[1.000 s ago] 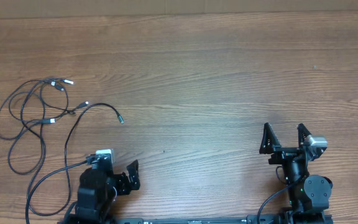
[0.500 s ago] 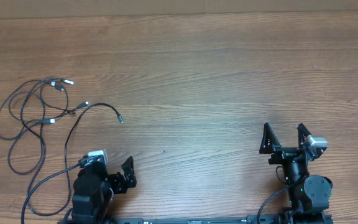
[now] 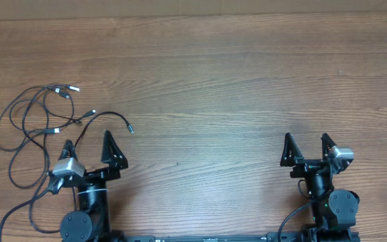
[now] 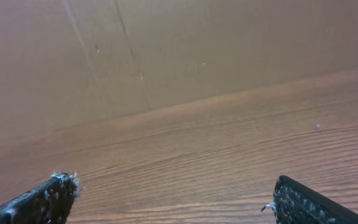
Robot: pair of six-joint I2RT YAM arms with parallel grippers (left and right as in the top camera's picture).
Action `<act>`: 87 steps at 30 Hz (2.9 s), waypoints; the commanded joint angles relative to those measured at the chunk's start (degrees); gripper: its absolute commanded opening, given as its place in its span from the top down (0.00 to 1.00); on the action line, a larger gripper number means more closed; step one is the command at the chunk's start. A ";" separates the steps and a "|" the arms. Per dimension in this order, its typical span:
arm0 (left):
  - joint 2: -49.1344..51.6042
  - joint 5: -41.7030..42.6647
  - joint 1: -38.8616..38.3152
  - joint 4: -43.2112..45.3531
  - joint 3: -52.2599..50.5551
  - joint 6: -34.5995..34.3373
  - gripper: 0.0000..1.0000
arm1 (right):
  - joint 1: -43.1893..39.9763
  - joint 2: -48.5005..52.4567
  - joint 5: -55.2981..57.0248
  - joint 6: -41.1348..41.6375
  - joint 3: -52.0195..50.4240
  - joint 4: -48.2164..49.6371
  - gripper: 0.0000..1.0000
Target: Untangle cables
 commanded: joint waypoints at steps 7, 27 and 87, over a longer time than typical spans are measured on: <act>-0.96 -0.44 0.39 5.49 -10.51 2.69 0.01 | -0.33 -0.52 0.15 -0.26 -0.59 0.28 0.00; -0.90 0.00 0.39 -1.73 -10.49 8.41 0.01 | -0.33 -0.52 0.15 -0.26 -0.59 0.28 0.00; -0.90 0.00 0.39 -1.73 -10.49 8.41 0.00 | -0.33 -0.52 0.15 -0.26 -0.59 0.28 0.00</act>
